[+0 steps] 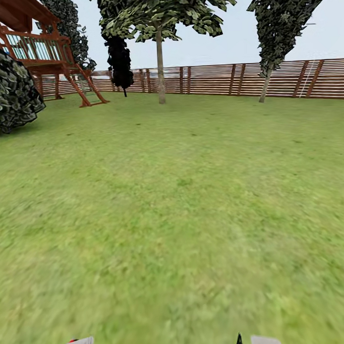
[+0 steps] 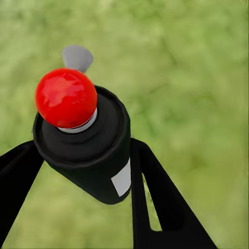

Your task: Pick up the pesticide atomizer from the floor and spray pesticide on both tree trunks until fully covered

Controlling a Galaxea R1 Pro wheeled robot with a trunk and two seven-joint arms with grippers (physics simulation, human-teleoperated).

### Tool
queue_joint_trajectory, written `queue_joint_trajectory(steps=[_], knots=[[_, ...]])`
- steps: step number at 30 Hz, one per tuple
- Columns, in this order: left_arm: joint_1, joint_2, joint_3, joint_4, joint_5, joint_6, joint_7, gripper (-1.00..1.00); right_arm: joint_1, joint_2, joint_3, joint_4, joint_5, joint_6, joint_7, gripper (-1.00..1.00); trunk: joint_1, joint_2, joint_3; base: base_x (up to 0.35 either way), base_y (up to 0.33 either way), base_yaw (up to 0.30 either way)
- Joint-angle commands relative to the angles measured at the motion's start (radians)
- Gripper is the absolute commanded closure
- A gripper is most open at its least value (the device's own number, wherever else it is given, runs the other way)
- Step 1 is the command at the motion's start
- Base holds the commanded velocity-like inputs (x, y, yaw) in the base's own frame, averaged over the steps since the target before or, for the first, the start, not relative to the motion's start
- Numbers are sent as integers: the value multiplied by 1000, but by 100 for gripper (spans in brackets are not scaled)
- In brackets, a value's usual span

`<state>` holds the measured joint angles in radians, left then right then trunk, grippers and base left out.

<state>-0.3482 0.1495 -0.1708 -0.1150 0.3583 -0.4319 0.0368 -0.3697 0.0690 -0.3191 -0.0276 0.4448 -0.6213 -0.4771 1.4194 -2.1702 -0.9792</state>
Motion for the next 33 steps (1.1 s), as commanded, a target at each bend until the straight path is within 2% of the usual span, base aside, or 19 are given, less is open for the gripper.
queue_joint_trajectory(steps=[1, 33], knots=[[0, -1, 2, 1, 0, 0, 0, 100, 0, 0, 0, 0, 0, 0, 0, -100, 0, 0, 0, 338, 0, 0], [29, 1, 4, 0, -2, -4, 0, 100, 0, 0, 0, 0, 0, 0, 0, -100, 0, 0, 0, 338, 0, 0]])
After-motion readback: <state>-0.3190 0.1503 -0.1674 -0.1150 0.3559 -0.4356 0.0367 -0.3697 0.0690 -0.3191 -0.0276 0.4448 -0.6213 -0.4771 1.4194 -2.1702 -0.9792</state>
